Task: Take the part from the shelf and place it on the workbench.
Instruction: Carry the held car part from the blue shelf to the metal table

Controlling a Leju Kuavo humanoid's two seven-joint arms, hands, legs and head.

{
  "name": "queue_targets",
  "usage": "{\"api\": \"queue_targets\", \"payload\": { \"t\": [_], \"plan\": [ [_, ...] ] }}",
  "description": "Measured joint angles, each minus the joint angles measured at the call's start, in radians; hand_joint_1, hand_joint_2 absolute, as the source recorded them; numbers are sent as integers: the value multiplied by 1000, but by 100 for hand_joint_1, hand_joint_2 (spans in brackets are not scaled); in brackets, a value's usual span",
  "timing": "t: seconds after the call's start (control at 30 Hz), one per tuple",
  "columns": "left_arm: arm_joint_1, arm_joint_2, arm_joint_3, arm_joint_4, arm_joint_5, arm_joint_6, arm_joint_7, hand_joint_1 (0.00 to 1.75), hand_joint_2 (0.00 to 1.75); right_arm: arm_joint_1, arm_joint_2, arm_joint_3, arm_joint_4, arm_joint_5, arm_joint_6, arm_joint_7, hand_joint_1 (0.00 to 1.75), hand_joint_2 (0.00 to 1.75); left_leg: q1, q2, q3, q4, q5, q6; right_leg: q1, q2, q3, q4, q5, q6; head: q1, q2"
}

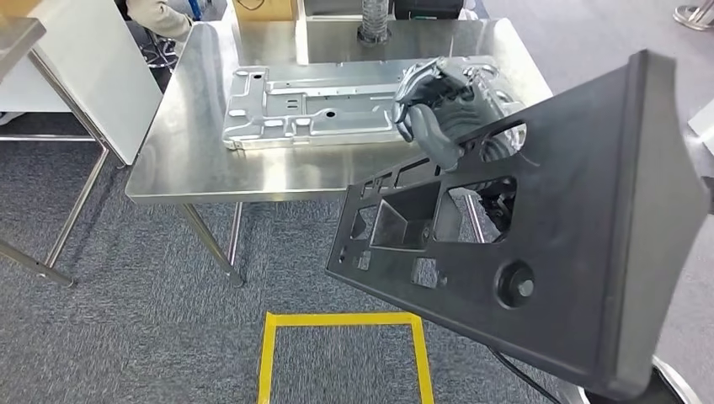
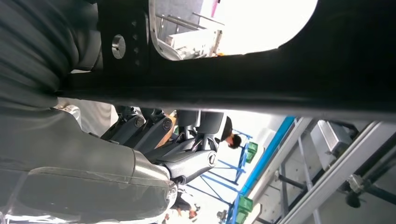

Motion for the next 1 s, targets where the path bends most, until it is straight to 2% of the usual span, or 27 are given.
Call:
{"api": "queue_targets", "payload": {
  "t": [0.07, 0.1, 0.13, 0.2, 0.27, 0.3, 0.33, 0.37, 0.43, 0.47, 0.5, 0.53, 0.57, 0.6, 0.63, 0.67, 0.77, 0.83, 0.87, 0.93, 0.97, 1.0],
  "plan": [
    [2, -1, 0, 0, 0, 0, 0, 0, 175, -3, 4, 6, 6, 0, 0, 0, 175, 175, 0, -3, 22, 0, -18, -4, 3, -1, 34, -134, 106, -10, 0, 0],
    [1, -3, 1, 0, 0, 0, 0, 0, 175, -5, 6, 7, 8, 0, 0, 0, 175, 175, -2, -4, 29, 1, -26, -8, 6, -2, 56, -202, 142, -18, 0, 0],
    [1, -4, 1, 0, 0, 0, 0, 0, 175, -6, 8, 9, 10, 0, 0, 0, 175, 175, -3, -5, 33, 2, -33, -13, 10, -3, 71, -247, 161, -25, -2, 0],
    [0, -6, 2, 0, 0, 0, 1, 0, 175, -8, 13, 12, 14, -1, -1, 0, 175, 175, -3, -4, 35, 1, -43, -25, 17, -3, 79, -271, 156, -36, -5, 0],
    [-1, -6, 2, 0, 0, 0, 1, 0, 175, -9, 18, 14, 15, -1, -2, -1, 175, 175, -2, -1, 40, 4, -52, -36, 12, -1, 89, -280, 150, -45, -7, 0],
    [-1, -6, 2, 0, 0, -1, 1, 0, 175, -10, 21, 14, 16, 0, -3, -1, 175, 175, -2, 0, 34, 24, -64, -40, 9, -1, 98, -286, 147, -50, -9, 0],
    [-1, -6, 2, 0, 0, -1, 1, 0, 175, -11, 24, 15, 16, 1, -4, -2, 175, 175, -1, 0, 15, 66, -83, -44, 6, -2, 108, -291, 143, -54, -11, 0],
    [-1, -6, 2, 0, 0, -2, 1, 0, 175, -11, 28, 15, 17, 3, -6, -2, 175, 175, 1, 1, -19, 130, -106, -48, 6, -3, 116, -293, 137, -58, -12, 0],
    [1, -5, 3, 0, -1, -2, 1, 0, 175, -6, 33, 18, 18, 7, -11, -3, 175, 175, 3, 1, -106, 264, -142, -54, 7, -3, 129, -293, 125, -60, -13, 0],
    [3, -5, 3, 0, -1, -2, 1, 0, 175, -2, 35, 20, 19, 9, -14, -3, 175, 175, 3, 2, -134, 295, -136, -57, 7, -2, 137, -293, 117, -59, -14, 0],
    [5, -5, 4, 0, -1, -2, 1, 0, 175, 2, 36, 22, 20, 12, -17, -3, 175, 175, 4, 2, -144, 286, -107, -58, 6, -1, 148, -292, 109, -58, -14, 0],
    [6, -5, 5, 0, -1, -1, 2, 0, 175, 3, 37, 23, 20, 14, -19, -4, 175, 175, 5, 2, -134, 236, -59, -58, 6, -1, 159, -291, 100, -56, -14, 0],
    [7, -5, 7, 0, -1, -1, 2, 0, 175, 4, 38, 23, 20, 16, -20, -6, 175, 175, 6, 2, -112, 163, -7, -56, 6, -1, 170, -289, 90, -53, -14, 0],
    [7, -4, 9, 0, -1, 0, 1, 0, 175, 4, 39, 23, 20, 16, -20, -11, 175, 175, 5, 2, -88, 98, 30, -54, 8, 0, 179, -286, 80, -49, -14, 0],
    [7, -4, 11, 0, 0, 0, 1, 0, 175, 3, 40, 22, 20, 17, -20, -15, 175, 175, 4, 3, -68, 49, 48, -49, 9, 1, 183, -283, 72, -44, -15, 0],
    [7, -4, 14, 0, 0, 1, 1, 0, 175, 2, 41, 21, 19, 16, -20, -20, 175, 175, 2, 3, -58, 24, 49, -44, 10, 2, 184, -282, 68, -39, -14, 0],
    [8, -4, 19, 0, 1, 1, -1, 0, 175, -1, 42, 8, 10, 14, -19, -26, 175, 175, 1, 2, -48, 13, 32, -26, 9, 1, 187, -281, 57, -23, -14, 0],
    [9, -4, 20, 0, 2, 1, -1, 0, 175, -6, 42, -5, 0, 10, -18, -29, 175, 175, 4, 2, -36, 7, 26, -13, 8, 1, 163, -225, 29, -13, -13, 0],
    [8, -4, 20, 0, 2, 1, -2, 0, 175, -8, 41, -10, -3, 8, -18, -30, 175, 175, 4, 2, -30, 5, 22, -8, 6, 0, 131, -166, 7, -10, -12, 0],
    [8, -4, 21, 0, 2, 1, -2, 0, 175, -8, 41, -17, -5, 6, -18, -31, 175, 175, 3, 2, -22, 6, 12, -3, 5, 0, 39, -25, -31, -5, -12, 0],
    [8, -4, 21, 0, 2, 1, -2, 0, 175, -6, 41, -19, -5, 6, -18, -31, 175, 175, 3, 2, -16, 6, 6, -3, 5, 0, 5, 15, -29, -5, -12, 0],
    [9, -4, 22, 0, 1, 0, -2, 0, 175, -5, 41, -21, -6, 6, -18, -30, 175, 175, 2, 1, -8, 7, -1, -3, 5, 0, -12, 18, -6, -6, -12, 0]
  ]
}}
